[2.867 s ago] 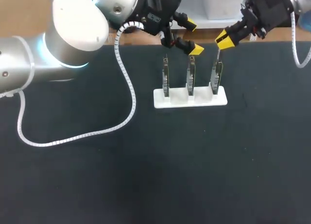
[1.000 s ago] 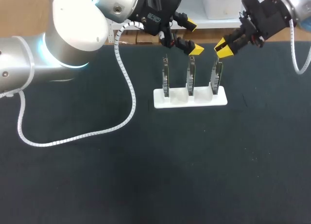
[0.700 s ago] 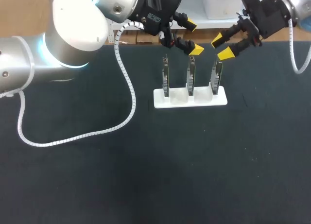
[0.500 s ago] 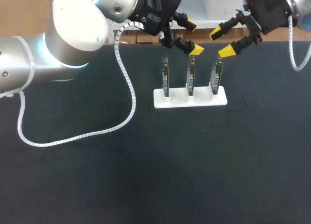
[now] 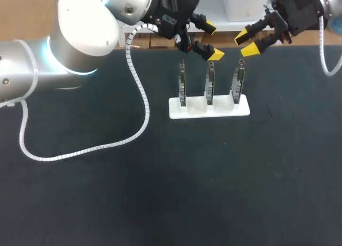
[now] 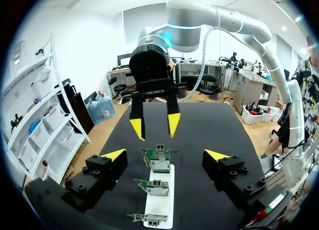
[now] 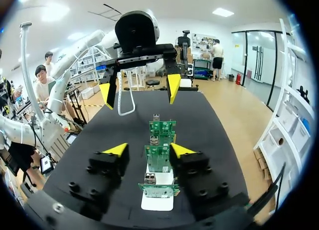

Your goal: Pick up the optical module with the left hand, and insert it into the network port with the right hand.

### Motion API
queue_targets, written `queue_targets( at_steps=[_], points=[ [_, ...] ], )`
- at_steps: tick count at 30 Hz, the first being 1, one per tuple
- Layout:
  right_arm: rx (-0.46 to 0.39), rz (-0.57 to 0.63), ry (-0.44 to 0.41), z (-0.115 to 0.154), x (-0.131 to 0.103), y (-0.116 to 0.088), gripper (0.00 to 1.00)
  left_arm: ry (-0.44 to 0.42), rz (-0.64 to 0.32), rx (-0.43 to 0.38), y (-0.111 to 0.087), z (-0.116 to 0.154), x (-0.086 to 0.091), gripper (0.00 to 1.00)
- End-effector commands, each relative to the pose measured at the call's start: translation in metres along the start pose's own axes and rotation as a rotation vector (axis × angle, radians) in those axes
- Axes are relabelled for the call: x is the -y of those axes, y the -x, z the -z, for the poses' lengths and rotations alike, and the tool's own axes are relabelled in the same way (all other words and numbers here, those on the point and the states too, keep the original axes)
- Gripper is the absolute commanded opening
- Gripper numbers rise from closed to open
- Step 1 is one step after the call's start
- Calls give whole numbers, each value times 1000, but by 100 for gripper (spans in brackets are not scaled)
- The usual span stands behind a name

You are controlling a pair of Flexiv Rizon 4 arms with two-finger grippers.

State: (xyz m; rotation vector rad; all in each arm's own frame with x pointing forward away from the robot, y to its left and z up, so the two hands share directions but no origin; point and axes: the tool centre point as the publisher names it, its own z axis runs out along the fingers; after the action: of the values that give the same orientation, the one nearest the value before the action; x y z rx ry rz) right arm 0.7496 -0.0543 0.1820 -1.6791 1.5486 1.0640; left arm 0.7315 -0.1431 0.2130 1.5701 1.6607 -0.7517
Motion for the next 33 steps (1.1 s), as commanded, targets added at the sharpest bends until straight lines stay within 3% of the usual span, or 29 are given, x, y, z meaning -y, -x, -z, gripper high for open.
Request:
queue_targets(
  at_steps=[1,13,19,33],
  points=[
    [1,1,0,0,0,0,0,2,0,0,0,0,1,100],
    [1,1,0,0,0,0,0,2,0,0,0,0,1,100],
    [0,-41,17,-9,-2,-17,0,2,0,0,0,0,1,100],
    [5,-80,20,-17,-3,-33,0,2,0,0,0,0,1,100]
  ],
)
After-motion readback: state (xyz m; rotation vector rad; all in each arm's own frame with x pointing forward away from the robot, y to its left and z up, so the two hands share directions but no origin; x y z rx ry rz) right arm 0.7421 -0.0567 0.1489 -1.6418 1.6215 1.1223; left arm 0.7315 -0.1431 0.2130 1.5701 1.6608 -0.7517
